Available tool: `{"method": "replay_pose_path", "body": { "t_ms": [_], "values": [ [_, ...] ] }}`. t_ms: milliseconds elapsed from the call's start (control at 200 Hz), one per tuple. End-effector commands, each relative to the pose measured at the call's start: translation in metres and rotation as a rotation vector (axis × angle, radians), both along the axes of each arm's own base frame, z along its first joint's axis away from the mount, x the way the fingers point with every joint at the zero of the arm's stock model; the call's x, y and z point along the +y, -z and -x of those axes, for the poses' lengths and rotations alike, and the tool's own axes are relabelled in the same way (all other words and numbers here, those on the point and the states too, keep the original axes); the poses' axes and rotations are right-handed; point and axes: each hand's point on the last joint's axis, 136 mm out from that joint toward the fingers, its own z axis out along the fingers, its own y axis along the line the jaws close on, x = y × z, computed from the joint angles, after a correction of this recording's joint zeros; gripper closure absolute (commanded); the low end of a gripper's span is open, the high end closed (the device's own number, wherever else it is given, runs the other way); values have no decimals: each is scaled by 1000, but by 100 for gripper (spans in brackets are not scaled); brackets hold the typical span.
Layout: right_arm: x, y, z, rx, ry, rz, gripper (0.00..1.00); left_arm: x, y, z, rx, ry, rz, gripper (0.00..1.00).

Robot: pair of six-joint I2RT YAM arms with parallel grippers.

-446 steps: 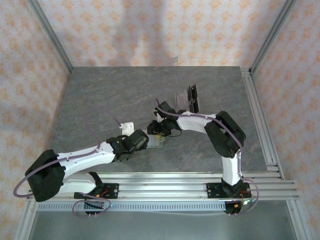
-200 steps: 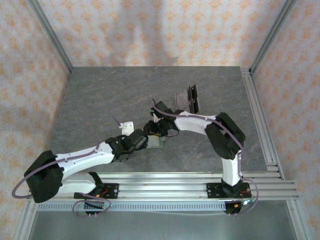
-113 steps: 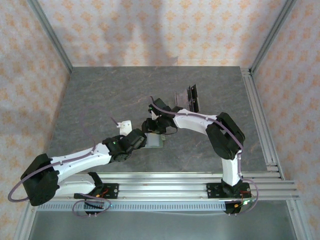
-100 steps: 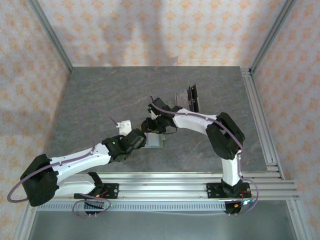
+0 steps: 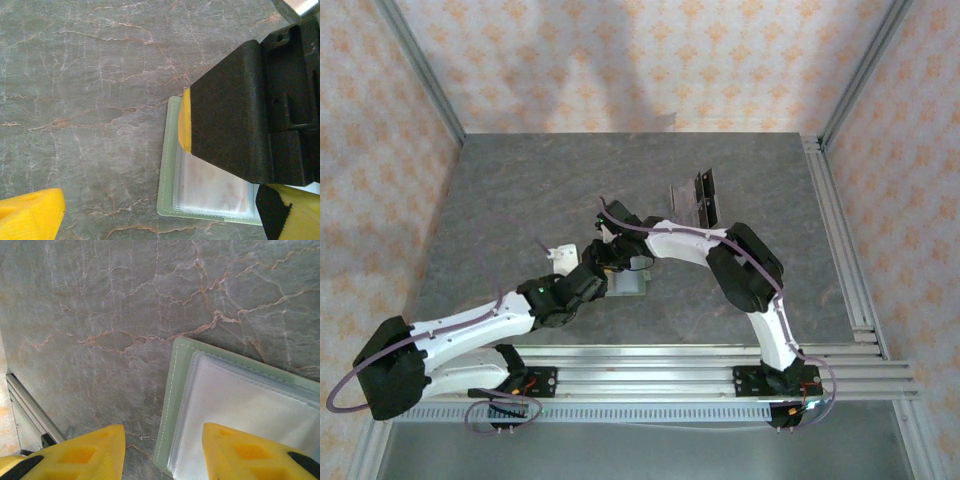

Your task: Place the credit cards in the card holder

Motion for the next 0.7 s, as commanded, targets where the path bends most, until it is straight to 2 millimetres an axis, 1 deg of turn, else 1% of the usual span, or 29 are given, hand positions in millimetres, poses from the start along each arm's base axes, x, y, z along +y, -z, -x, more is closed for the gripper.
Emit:
{"method": "replay_pose_path", "body": {
  "t_ms": [0, 65, 130, 190, 250, 370, 470, 565, 626, 696],
  "values": [
    [12, -32, -4, -42, -13, -71, 55, 5, -5, -1, -29, -35, 12, 0],
    [5, -50, -9, -74, -3, -86, 55, 6, -6, -1, -32, -38, 9, 0],
    [-8, -68, -20, -111, 26, -95, 55, 6, -8, -2, -40, -45, 5, 0],
    [-27, -83, -33, -155, 59, -73, 55, 8, -9, -3, -45, -54, -2, 0],
    [-53, -94, -49, -207, 94, -13, 55, 9, -11, -5, -51, -60, -14, 0],
    [-114, -100, -82, -278, 161, 153, 55, 11, -14, -11, -48, -63, -51, 0],
    [-163, -101, -112, -334, 205, 324, 55, 14, -14, -18, -30, -76, -74, 0],
    [-193, -100, -134, -386, 215, 472, 55, 19, -14, -27, -8, -92, -90, 0],
    [-204, -98, -146, -412, 215, 548, 55, 23, -14, -32, 6, -103, -104, 1],
    [-211, -93, -159, -428, 209, 620, 55, 25, -15, -37, 25, -110, -115, 0]
  ]
}}
